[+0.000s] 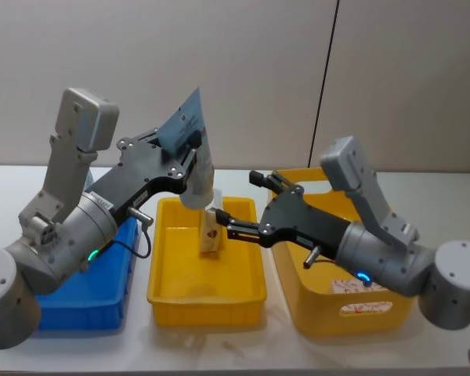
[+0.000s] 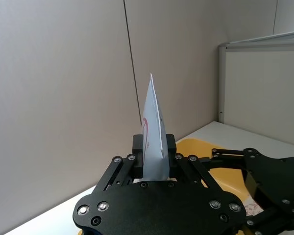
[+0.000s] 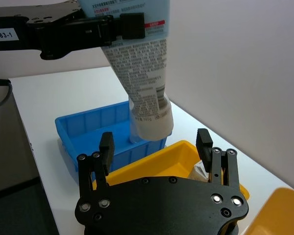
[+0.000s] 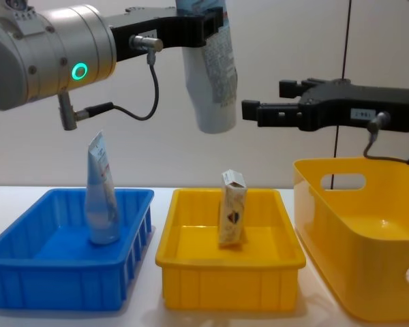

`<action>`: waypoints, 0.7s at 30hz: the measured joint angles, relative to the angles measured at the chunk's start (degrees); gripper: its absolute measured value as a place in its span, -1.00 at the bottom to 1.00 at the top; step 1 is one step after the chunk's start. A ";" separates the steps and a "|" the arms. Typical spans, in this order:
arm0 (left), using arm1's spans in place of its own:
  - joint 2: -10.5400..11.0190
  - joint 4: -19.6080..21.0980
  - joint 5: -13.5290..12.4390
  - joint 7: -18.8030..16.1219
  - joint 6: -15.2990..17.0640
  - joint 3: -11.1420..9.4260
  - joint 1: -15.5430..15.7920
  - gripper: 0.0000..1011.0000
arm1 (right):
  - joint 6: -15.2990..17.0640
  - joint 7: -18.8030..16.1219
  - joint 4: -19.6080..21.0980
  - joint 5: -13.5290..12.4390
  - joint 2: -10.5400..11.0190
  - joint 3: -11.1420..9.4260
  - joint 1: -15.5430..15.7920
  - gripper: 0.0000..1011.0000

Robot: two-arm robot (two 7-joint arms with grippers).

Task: Bimanual collaborative sorting of washing and personal care products

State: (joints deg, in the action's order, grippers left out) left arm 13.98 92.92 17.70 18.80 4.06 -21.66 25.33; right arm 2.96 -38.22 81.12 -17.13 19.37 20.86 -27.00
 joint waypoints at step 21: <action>0.13 0.15 0.22 0.58 -0.11 -0.31 0.12 -0.55 | 1.24 -2.90 -6.86 1.95 -1.56 4.91 -8.65 0.98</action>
State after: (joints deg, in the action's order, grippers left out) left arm 14.11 93.06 17.91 19.38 3.95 -21.97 25.44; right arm 4.20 -41.12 74.25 -15.18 17.81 25.77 -35.66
